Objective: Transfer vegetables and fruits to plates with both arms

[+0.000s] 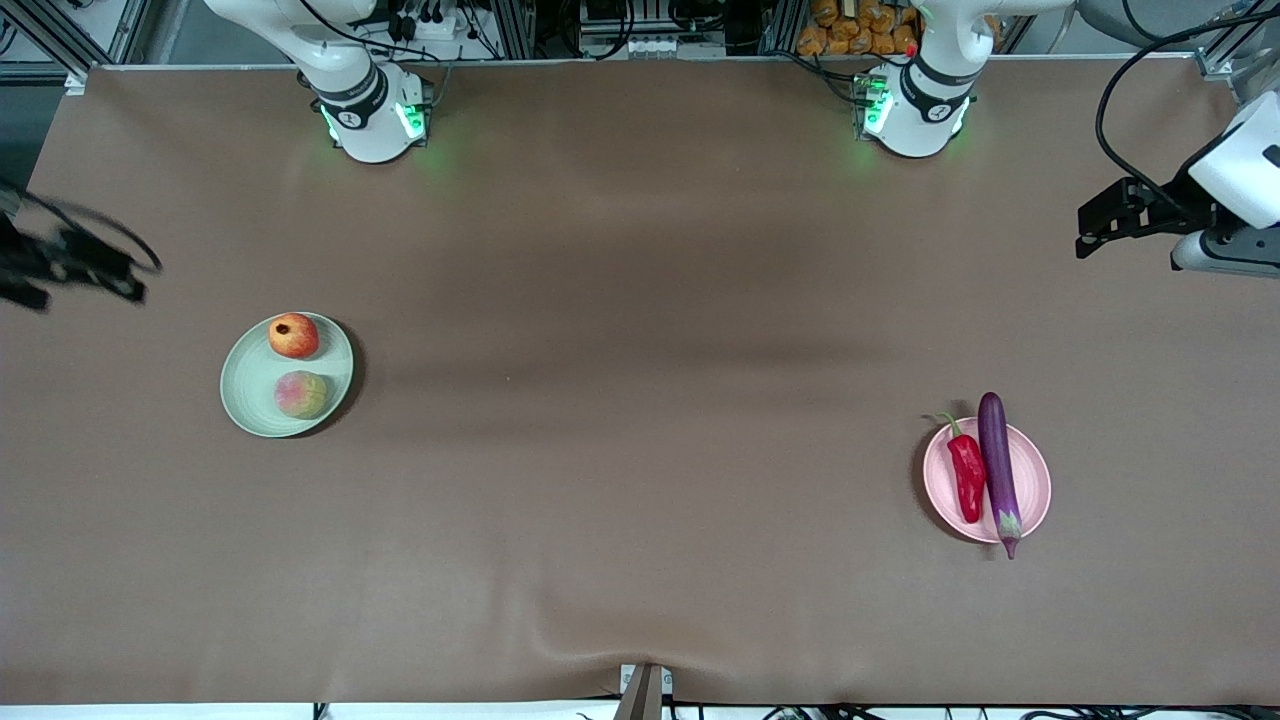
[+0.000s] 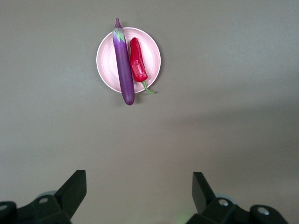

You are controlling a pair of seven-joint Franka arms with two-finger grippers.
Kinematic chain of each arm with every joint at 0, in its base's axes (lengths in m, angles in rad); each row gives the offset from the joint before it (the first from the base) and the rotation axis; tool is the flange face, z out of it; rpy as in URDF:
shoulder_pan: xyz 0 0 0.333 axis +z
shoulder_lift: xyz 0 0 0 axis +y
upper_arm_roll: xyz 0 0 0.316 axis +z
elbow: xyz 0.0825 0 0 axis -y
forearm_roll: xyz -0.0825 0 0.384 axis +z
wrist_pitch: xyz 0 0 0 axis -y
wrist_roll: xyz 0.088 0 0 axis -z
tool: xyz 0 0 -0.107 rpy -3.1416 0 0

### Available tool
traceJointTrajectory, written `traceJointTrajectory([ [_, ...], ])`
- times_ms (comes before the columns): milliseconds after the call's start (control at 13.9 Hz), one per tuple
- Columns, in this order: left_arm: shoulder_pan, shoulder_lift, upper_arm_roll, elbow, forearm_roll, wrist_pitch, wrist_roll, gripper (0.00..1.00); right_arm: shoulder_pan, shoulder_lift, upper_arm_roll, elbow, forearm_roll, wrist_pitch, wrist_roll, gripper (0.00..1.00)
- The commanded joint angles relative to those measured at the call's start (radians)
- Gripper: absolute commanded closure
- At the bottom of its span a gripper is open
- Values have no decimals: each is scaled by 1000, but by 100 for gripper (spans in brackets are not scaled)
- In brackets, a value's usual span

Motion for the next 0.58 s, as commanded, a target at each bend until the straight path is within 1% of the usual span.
traceJointTrajectory([
  [0, 9, 4, -6, 14, -9, 0, -16, 0, -6, -139, 12, -230, -26, 50, -2, 0],
  [144, 10, 4, -5, 14, -9, 0, -16, 0, -7, -263, 12, -416, -26, 182, -9, 0],
  [216, 12, 4, -2, 14, -7, 0, -14, 0, -3, -305, 13, -485, -25, 222, -10, 0],
  [288, 12, 4, 1, 14, -6, 0, -13, 0, -2, -317, 19, -504, -25, 227, -10, 0],
  [359, 12, 4, 3, 14, -4, 0, -10, 0, -9, -310, 22, -492, -14, 226, -12, 0],
  [503, 12, 4, 3, 14, -6, 0, -10, 0, -10, -265, 21, -413, -23, 209, -19, 0],
])
